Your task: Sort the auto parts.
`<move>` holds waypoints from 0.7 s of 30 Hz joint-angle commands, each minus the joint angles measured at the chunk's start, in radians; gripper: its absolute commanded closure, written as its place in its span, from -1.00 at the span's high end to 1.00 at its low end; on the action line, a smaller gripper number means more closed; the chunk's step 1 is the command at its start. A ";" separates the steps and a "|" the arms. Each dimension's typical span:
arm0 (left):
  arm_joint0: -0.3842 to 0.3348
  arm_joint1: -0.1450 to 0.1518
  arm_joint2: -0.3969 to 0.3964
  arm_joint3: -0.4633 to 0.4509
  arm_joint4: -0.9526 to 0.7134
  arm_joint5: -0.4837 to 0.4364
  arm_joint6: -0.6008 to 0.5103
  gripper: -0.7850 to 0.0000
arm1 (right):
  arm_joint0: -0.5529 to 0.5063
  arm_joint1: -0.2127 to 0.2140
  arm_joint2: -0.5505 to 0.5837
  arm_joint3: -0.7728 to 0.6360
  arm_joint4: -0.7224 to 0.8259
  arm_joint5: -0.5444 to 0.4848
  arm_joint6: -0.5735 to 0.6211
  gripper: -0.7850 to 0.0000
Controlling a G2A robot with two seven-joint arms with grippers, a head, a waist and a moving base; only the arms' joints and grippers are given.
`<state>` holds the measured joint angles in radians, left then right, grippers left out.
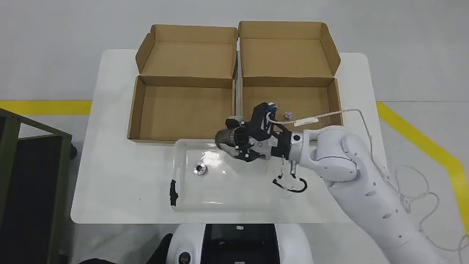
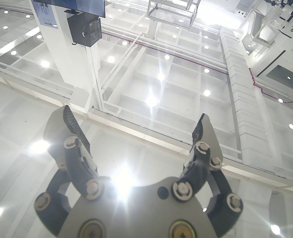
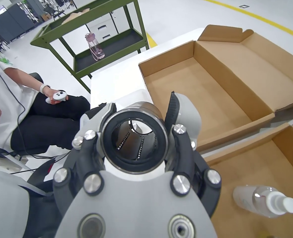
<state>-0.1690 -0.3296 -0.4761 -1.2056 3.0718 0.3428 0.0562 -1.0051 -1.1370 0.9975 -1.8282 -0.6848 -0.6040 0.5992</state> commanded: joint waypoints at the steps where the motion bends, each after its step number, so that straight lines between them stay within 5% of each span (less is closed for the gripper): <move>1: 0.000 0.000 0.000 0.000 0.000 0.000 0.000 1.00 | 0.018 -0.005 -0.021 -0.007 -0.039 0.042 0.015 -1.00; 10: 0.000 0.000 0.000 0.000 0.000 0.000 0.000 1.00 | 0.150 -0.043 -0.140 0.042 -0.148 0.201 0.094 -1.00; 21: 0.000 0.000 0.000 0.000 0.000 0.000 0.000 1.00 | 0.336 -0.114 -0.281 0.243 -0.128 0.279 0.143 -1.00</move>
<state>-0.1690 -0.3296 -0.4761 -1.2056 3.0718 0.3428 0.0562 -0.6873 -1.2443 0.7314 -1.6017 -0.8102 -0.3321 0.7355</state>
